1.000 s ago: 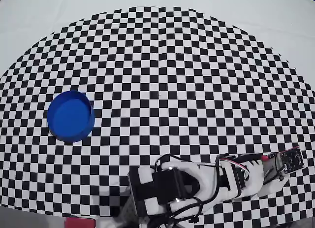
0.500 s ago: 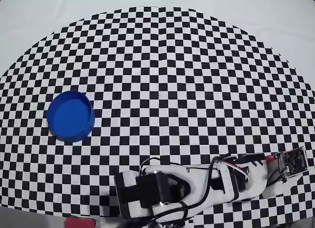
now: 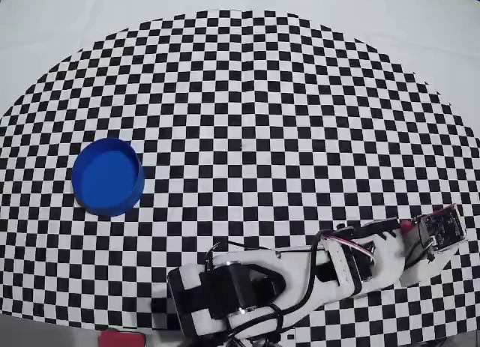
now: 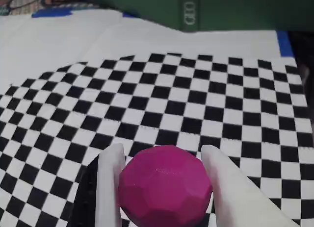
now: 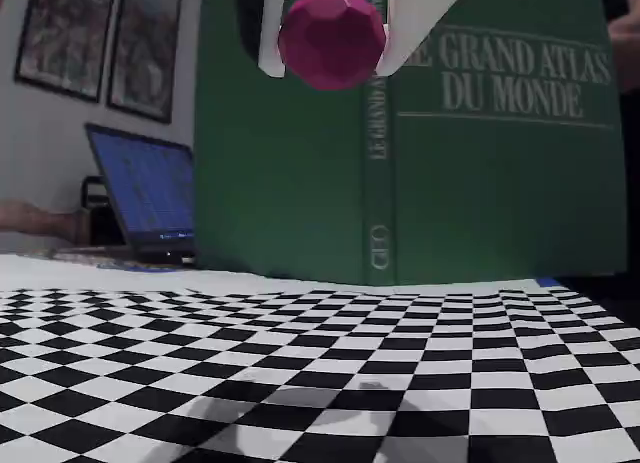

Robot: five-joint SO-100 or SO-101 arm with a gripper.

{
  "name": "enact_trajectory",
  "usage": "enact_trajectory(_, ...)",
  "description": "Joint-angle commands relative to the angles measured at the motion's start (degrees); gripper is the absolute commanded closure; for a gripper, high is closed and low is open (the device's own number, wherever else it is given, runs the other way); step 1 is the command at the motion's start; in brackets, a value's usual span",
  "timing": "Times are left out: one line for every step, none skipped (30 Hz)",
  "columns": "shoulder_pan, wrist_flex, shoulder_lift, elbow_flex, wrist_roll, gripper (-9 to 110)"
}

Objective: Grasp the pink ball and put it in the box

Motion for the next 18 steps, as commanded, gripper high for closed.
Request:
enact_trajectory(-2.11,-1.05,2.37,-0.26,0.44,101)
enact_trajectory(-2.81,-1.05,2.46,-0.26,0.44,101)
enact_trajectory(-3.52,-1.05,2.46,-0.26,0.44,101)
enact_trajectory(-4.22,-1.05,2.55,-0.26,0.44,101)
enact_trajectory(-5.01,-1.05,2.55,-0.26,0.44,101)
enact_trajectory(-5.71,-1.05,2.55,-0.26,0.44,101)
enact_trajectory(-6.42,-1.05,2.55,-0.26,0.44,101)
enact_trajectory(-7.38,-0.79,2.64,-0.18,0.44,101)
enact_trajectory(-8.17,-0.79,2.64,-0.18,0.44,101)
enact_trajectory(-8.88,-0.79,2.64,-0.18,0.44,101)
enact_trajectory(-9.67,-0.70,2.64,-0.09,0.44,101)
enact_trajectory(-10.28,-0.70,2.64,0.00,0.44,101)
enact_trajectory(-10.99,-0.62,2.64,0.09,0.44,101)
enact_trajectory(-11.60,-0.62,2.72,0.26,0.44,101)
enact_trajectory(-12.22,-0.62,2.81,0.35,0.44,101)
enact_trajectory(-13.01,-0.53,2.99,0.62,0.44,101)
enact_trajectory(-13.62,-0.44,3.08,0.88,0.44,101)
enact_trajectory(-14.41,-0.35,3.25,1.05,0.44,101)
